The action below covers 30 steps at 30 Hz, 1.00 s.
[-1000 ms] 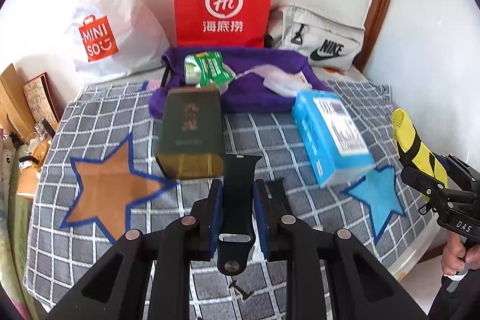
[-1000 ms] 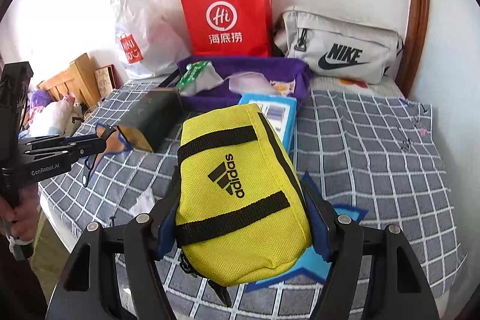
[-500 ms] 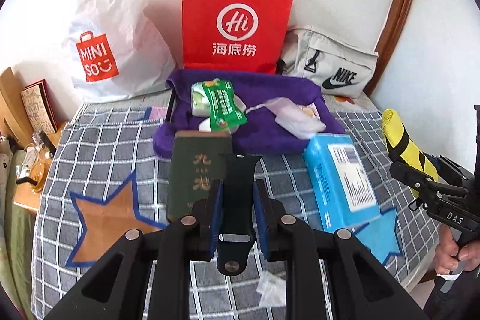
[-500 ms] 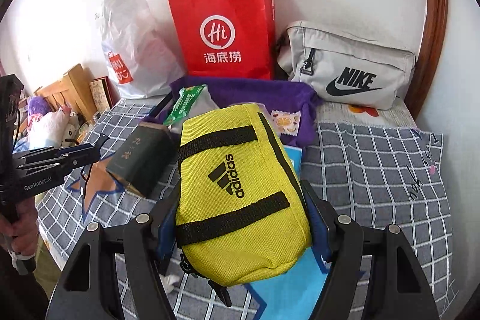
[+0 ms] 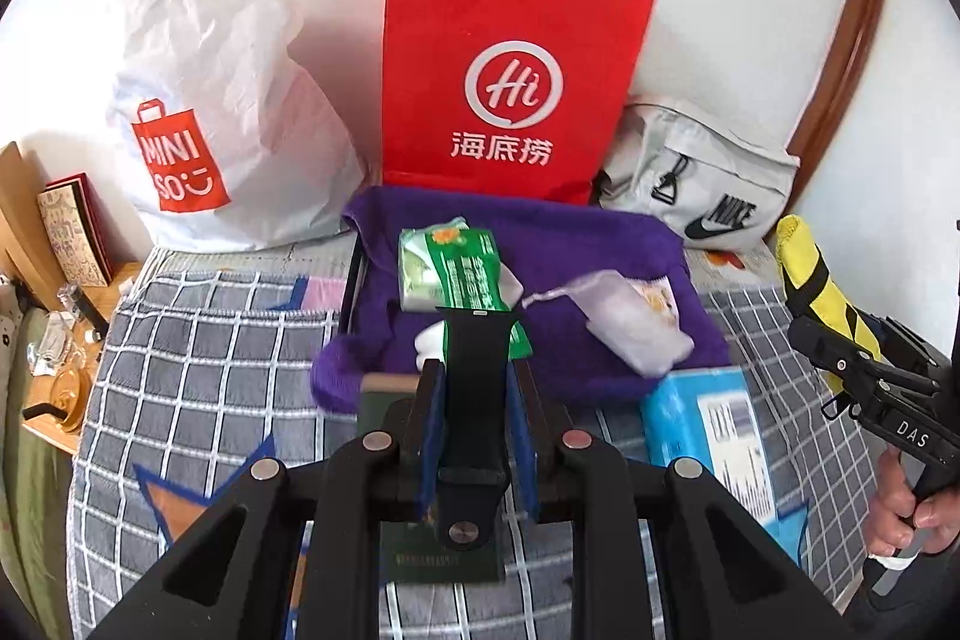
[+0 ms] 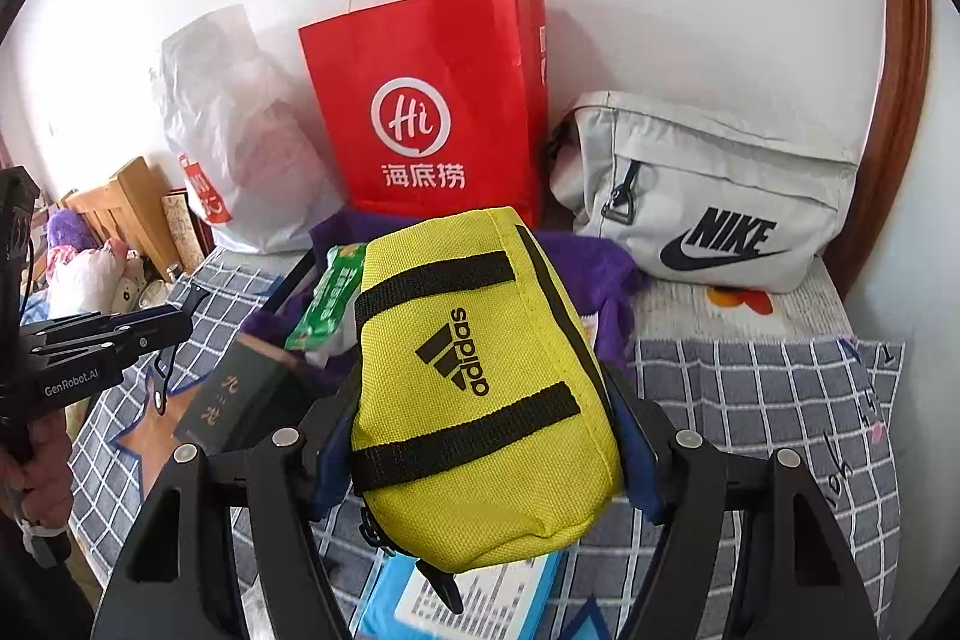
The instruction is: Organize soft objects
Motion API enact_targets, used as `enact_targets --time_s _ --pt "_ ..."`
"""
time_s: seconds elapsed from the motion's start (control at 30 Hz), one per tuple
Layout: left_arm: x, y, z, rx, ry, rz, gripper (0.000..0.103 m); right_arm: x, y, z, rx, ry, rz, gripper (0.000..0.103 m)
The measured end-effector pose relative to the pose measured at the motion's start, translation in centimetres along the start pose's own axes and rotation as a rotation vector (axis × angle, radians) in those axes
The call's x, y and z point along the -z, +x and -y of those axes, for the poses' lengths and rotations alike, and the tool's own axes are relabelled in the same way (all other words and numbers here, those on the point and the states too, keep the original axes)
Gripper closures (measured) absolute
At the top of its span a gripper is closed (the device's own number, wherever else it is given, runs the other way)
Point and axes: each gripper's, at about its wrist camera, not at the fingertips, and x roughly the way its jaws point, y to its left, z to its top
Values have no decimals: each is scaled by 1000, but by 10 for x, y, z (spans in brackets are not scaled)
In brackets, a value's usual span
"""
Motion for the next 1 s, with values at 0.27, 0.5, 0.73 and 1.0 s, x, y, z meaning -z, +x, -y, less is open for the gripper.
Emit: enact_targets --time_s 0.27,0.5,0.73,1.0 --pt "-33 24 -4 20 -18 9 83 -29 27 8 17 -7 14 32" --pt "-55 52 1 5 -6 -7 83 -46 57 14 13 -10 -1 32" --pt "-75 75 10 13 7 -11 83 -53 89 27 17 -22 -26 32" --pt "-81 113 18 21 12 -55 83 -48 132 44 -17 20 -80 32"
